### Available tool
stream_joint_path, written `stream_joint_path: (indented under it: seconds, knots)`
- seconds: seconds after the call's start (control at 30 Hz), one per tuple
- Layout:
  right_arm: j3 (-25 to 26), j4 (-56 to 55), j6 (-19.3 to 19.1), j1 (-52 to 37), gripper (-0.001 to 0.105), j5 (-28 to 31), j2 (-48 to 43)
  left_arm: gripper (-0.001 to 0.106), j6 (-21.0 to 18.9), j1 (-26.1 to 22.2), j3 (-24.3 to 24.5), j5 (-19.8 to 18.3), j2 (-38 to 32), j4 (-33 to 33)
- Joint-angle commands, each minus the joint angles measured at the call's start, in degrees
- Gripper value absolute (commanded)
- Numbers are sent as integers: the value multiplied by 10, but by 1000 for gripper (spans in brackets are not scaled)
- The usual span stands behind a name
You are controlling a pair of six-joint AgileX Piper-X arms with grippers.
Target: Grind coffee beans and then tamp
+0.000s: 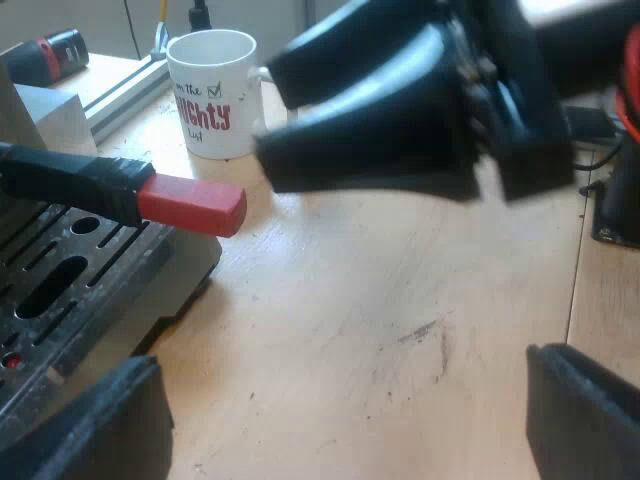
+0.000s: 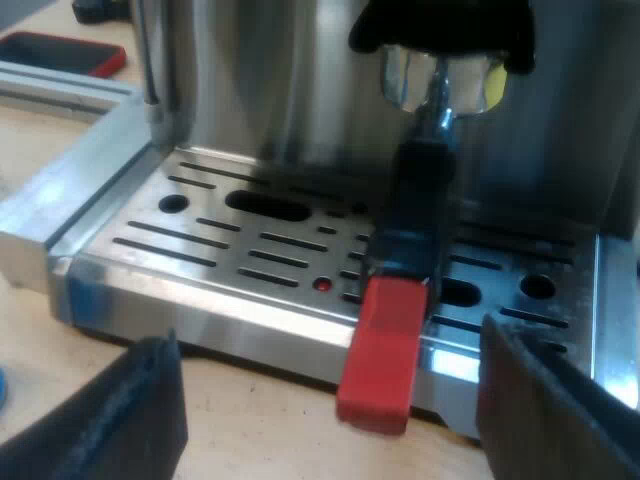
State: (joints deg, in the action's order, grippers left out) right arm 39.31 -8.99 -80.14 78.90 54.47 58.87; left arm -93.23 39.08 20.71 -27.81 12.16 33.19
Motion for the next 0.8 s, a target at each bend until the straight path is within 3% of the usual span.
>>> stream_joint_path:
  seconds: [0.03, 0.13, 0.23, 0.3, 0.4, 0.8]
  knots:
    - [45, -80, 34, -53, 64, -52, 1, 74, -7, 1, 2, 1, -1, 1]
    - [76, -126, 49, -106, 64, -112, 13, 74, -7, 1, 2, 1, -1, 1]
    - [80, -130, 49, -113, 64, -127, 15, 74, -7, 1, 2, 1, -1, 1]
    - [103, -138, 49, -167, 64, -209, 54, 74, -7, 1, 2, 1, -1, 1]
    - [106, -136, 49, -183, 64, -235, 80, 74, -7, 1, 2, 1, -1, 1]
    - [106, -87, 49, -191, 64, -252, 156, 74, -7, 1, 2, 1, -1, 2]
